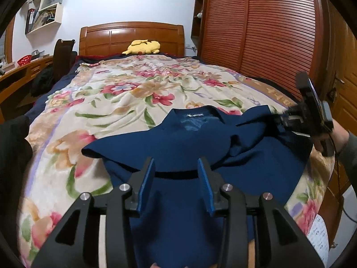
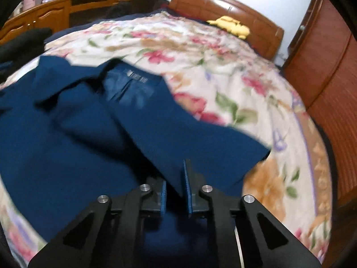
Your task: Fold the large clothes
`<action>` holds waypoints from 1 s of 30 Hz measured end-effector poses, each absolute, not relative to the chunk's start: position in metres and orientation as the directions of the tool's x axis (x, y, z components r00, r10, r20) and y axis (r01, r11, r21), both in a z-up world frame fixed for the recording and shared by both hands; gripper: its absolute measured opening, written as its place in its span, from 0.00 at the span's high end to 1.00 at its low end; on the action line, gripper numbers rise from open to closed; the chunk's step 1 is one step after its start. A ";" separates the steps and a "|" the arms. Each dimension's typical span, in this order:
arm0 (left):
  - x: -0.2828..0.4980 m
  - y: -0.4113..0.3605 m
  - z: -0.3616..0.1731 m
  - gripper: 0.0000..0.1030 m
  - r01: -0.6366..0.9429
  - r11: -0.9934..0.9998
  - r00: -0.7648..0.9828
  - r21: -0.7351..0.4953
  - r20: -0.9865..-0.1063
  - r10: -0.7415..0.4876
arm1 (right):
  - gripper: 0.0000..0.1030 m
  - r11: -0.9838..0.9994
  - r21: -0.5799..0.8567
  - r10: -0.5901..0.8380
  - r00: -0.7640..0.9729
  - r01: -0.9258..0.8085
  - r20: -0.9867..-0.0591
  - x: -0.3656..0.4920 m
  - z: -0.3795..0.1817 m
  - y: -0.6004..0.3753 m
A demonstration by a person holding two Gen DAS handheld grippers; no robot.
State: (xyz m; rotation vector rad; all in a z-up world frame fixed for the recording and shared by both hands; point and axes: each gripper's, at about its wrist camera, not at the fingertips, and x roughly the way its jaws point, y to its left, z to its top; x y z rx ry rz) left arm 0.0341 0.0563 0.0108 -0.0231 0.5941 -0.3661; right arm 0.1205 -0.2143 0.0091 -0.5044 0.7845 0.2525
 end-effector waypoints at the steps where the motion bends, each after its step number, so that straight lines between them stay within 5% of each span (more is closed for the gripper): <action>1: 0.034 0.060 0.010 0.63 0.327 0.936 0.767 -0.132 -0.542 -0.345 | 0.96 0.850 -0.358 0.020 0.704 -0.386 -0.710 0.131 0.014 -0.210; 10: 0.032 0.080 0.013 0.62 0.297 0.946 0.789 -0.129 -0.525 -0.320 | 0.96 0.895 -0.373 -0.012 0.824 -0.243 -0.566 0.193 0.065 -0.172; 16: 0.027 0.085 0.017 0.61 0.294 0.949 0.801 -0.116 -0.512 -0.310 | 0.75 0.916 -0.312 0.057 0.851 -0.252 -0.522 0.188 0.084 -0.158; 18: 0.026 0.087 0.019 0.61 0.293 0.949 0.802 -0.119 -0.509 -0.312 | 0.63 0.917 -0.288 0.088 0.844 -0.276 -0.530 0.183 0.087 -0.153; 30: 0.025 0.093 0.017 0.60 0.260 0.961 0.814 -0.090 -0.516 -0.269 | 0.61 0.802 -0.216 0.290 0.680 -0.556 -0.673 0.110 0.035 -0.098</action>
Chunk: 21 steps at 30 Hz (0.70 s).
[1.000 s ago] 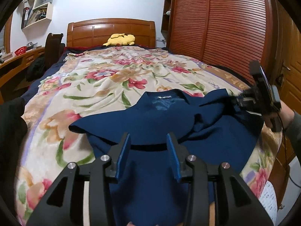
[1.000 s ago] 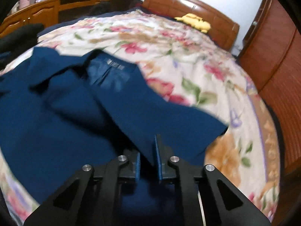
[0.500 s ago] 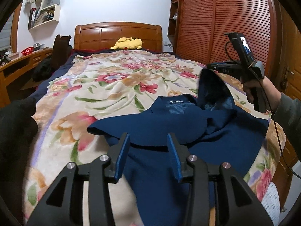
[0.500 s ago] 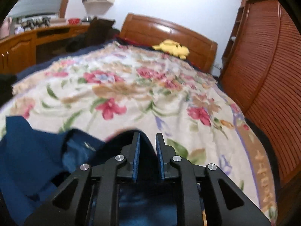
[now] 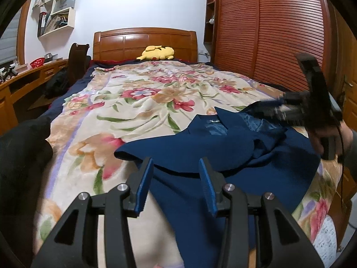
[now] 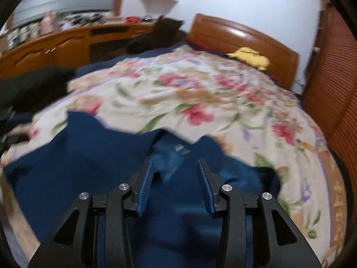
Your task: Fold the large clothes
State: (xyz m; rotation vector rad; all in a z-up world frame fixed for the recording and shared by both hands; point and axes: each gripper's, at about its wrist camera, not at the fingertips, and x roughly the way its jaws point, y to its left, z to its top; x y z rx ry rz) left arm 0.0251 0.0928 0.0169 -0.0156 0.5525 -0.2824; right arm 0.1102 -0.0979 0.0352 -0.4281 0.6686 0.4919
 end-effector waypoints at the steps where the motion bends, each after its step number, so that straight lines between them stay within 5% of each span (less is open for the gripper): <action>1: 0.024 0.094 0.016 0.60 0.259 0.961 0.814 -0.091 -0.516 -0.268 | 0.61 0.789 -0.212 0.302 0.665 -0.577 -0.684 0.105 0.030 -0.093; 12: 0.020 0.112 0.009 0.58 0.216 0.971 0.818 -0.101 -0.524 -0.236 | 0.60 0.638 -0.210 0.377 0.538 -0.741 -0.754 0.075 -0.008 -0.029; 19: 0.019 0.120 0.009 0.57 0.207 0.973 0.822 -0.102 -0.522 -0.229 | 0.60 0.553 -0.379 0.242 0.578 -0.742 -0.779 0.076 -0.028 -0.009; 21: 0.018 0.119 0.010 0.57 0.207 0.973 0.823 -0.103 -0.520 -0.230 | 0.77 0.564 -0.415 0.215 0.612 -0.714 -0.761 0.088 -0.024 -0.011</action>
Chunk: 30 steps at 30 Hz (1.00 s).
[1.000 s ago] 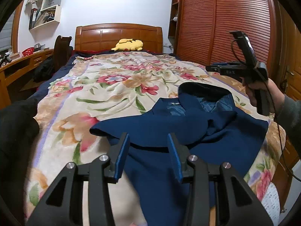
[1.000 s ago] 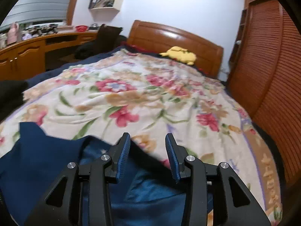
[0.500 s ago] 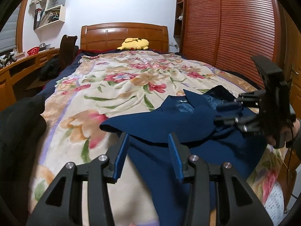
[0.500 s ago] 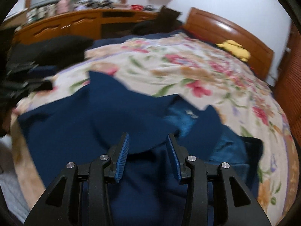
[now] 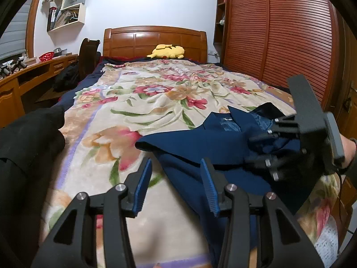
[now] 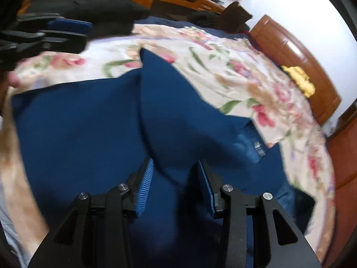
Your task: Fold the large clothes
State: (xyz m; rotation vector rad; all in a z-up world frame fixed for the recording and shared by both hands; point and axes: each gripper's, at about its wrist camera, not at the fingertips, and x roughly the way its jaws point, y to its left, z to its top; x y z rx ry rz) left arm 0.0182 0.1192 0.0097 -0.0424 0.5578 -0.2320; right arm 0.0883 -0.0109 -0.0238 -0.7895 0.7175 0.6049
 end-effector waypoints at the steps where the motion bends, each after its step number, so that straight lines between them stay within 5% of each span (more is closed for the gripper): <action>1: 0.018 0.119 0.010 0.57 0.209 0.972 0.823 -0.104 -0.518 -0.233 | 0.83 0.570 -0.422 0.209 0.620 -0.705 -0.756 0.094 -0.021 -0.012; 2: 0.018 0.118 0.011 0.57 0.215 0.971 0.823 -0.105 -0.517 -0.238 | 0.93 0.575 -0.438 0.198 0.637 -0.691 -0.745 0.100 -0.018 -0.012; 5: 0.018 0.116 0.011 0.56 0.221 0.970 0.823 -0.103 -0.514 -0.242 | 0.96 0.621 -0.452 0.188 0.682 -0.640 -0.707 0.127 -0.001 -0.017; 15: 0.020 0.113 0.010 0.55 0.234 0.967 0.819 -0.104 -0.514 -0.254 | 0.98 0.800 -0.469 0.040 0.813 -0.374 -0.580 0.212 0.041 -0.034; 19: 0.019 0.113 0.010 0.54 0.237 0.966 0.818 -0.103 -0.515 -0.255 | 0.96 0.819 -0.344 0.167 0.764 -0.460 -0.623 0.205 0.047 -0.049; 23: 0.019 0.113 0.010 0.54 0.234 0.966 0.818 -0.107 -0.515 -0.255 | 0.56 0.777 -0.246 0.277 0.666 -0.579 -0.692 0.176 0.034 -0.048; 30: 0.018 0.113 0.011 0.53 0.236 0.966 0.819 -0.105 -0.514 -0.256 | 0.43 0.655 -0.248 0.364 0.586 -0.714 -0.724 0.102 0.017 -0.029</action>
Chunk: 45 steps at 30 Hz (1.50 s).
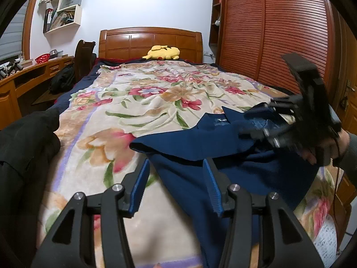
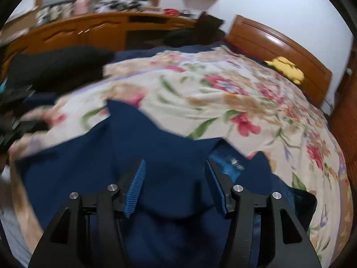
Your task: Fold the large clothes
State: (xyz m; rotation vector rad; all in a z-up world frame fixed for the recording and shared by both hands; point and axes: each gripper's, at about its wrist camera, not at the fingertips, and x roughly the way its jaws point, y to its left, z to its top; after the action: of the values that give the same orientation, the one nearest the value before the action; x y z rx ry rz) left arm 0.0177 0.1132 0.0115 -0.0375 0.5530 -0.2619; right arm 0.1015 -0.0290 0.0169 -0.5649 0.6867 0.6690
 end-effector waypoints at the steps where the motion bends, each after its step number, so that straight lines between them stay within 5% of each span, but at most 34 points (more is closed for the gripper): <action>1: 0.018 0.113 0.011 0.53 0.236 0.966 0.818 -0.103 -0.516 -0.255 | 0.43 0.623 -0.271 0.355 0.575 -0.734 -0.737 0.092 0.011 -0.023; 10: 0.017 0.113 0.011 0.51 0.233 0.967 0.819 -0.103 -0.515 -0.252 | 0.43 0.571 -0.465 0.182 0.657 -0.677 -0.732 0.107 -0.024 -0.007; 14: 0.017 0.114 0.011 0.51 0.230 0.967 0.820 -0.108 -0.514 -0.253 | 0.92 0.607 -0.494 0.163 0.706 -0.622 -0.689 0.142 -0.012 -0.010; 15: 0.017 0.114 0.011 0.51 0.231 0.967 0.820 -0.109 -0.513 -0.253 | 0.93 0.626 -0.485 0.166 0.712 -0.611 -0.682 0.153 -0.007 -0.010; 22: 0.019 0.113 0.009 0.50 0.241 0.964 0.817 -0.112 -0.513 -0.264 | 0.92 0.811 -0.453 0.009 0.782 -0.370 -0.624 0.239 0.018 -0.021; 24: 0.019 0.113 0.009 0.50 0.243 0.964 0.818 -0.112 -0.511 -0.266 | 0.57 0.822 -0.427 0.012 0.762 -0.376 -0.648 0.246 0.018 -0.025; 28: 0.016 0.110 0.012 0.49 0.250 0.962 0.820 -0.113 -0.503 -0.272 | 0.50 0.839 -0.368 0.054 0.734 -0.400 -0.677 0.235 0.023 -0.039; 33: 0.012 0.102 0.017 0.49 0.272 0.955 0.819 -0.117 -0.492 -0.294 | 0.49 0.833 -0.225 0.190 0.642 -0.506 -0.742 0.201 0.027 -0.062; 43: 0.013 0.082 0.016 0.49 0.312 0.942 0.801 -0.121 -0.500 -0.329 | 0.49 0.805 -0.112 0.214 0.462 -0.582 -0.861 0.178 -0.030 -0.074; 45: 0.014 0.078 0.015 0.49 0.316 0.942 0.796 -0.116 -0.507 -0.329 | 0.67 0.800 -0.125 0.183 0.437 -0.587 -0.881 0.183 -0.040 -0.069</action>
State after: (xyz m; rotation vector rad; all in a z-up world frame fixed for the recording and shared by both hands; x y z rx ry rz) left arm 0.0138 0.0776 0.0147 -0.0257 0.5491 -0.3466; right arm 0.1826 -0.0693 -0.0398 -0.4516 1.0129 0.4992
